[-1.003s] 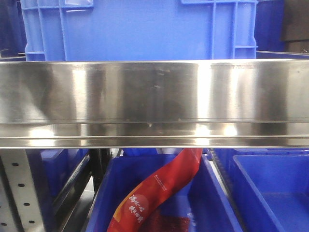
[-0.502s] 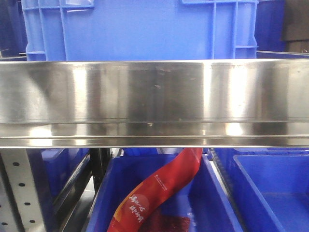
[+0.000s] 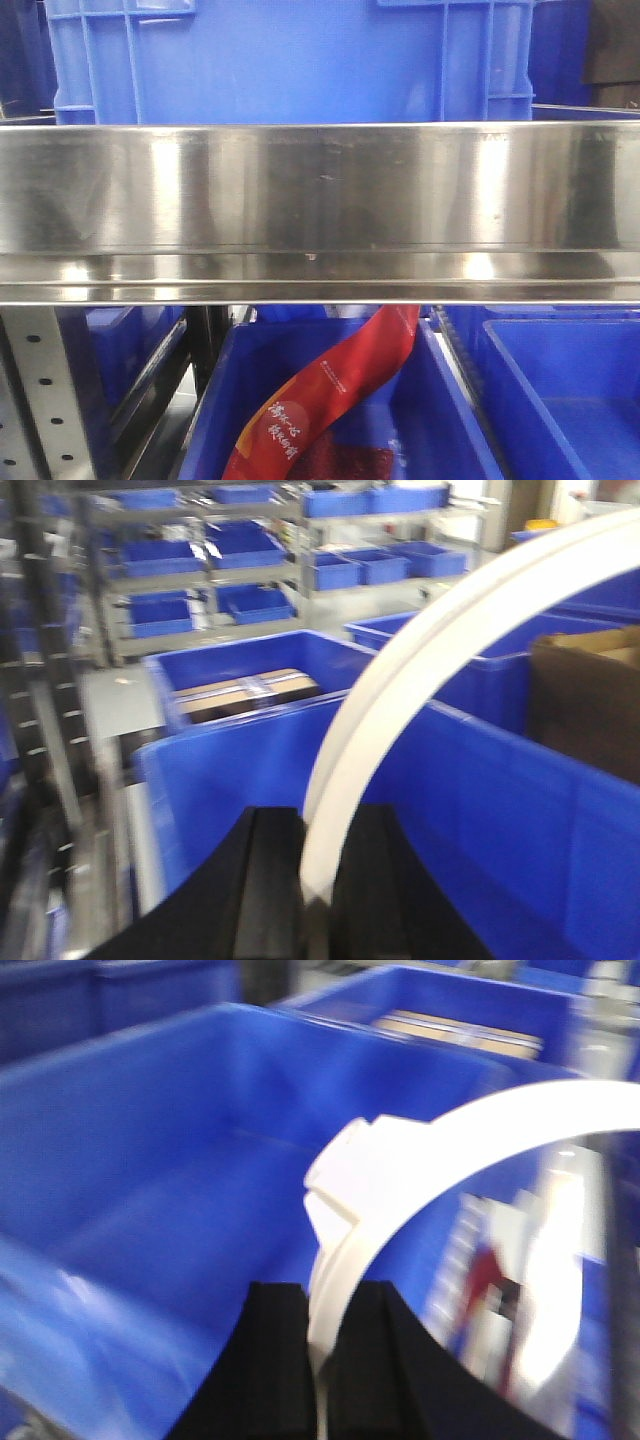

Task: Grab PVC pipe and place in blue bin
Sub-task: 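Lower the clamp into the blue bin and open both grippers, then raise both open grippers up out of the blue bin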

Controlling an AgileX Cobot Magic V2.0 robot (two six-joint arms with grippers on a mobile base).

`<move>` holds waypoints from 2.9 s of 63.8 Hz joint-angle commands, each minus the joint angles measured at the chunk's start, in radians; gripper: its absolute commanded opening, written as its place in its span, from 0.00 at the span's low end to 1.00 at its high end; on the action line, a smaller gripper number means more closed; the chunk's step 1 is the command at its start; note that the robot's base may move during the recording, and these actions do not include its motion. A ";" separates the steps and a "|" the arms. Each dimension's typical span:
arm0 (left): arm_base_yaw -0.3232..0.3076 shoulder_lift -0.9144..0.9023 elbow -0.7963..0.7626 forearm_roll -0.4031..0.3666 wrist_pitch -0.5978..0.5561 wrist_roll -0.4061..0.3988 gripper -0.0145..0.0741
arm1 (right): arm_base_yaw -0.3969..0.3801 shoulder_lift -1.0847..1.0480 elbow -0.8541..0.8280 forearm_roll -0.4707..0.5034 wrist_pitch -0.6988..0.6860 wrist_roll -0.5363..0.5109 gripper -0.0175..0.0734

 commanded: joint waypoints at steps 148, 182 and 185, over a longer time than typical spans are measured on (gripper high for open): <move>-0.011 -0.284 0.471 -0.134 -0.077 -0.003 0.04 | 0.081 -0.163 0.278 0.046 -0.252 -0.006 0.01; 0.173 -0.807 0.786 -0.180 -0.253 -0.003 0.04 | 0.081 -0.481 0.578 0.046 -0.542 -0.006 0.01; 0.186 -0.821 0.786 -0.180 -0.239 -0.003 0.04 | 0.081 -0.485 0.578 0.046 -0.532 -0.006 0.01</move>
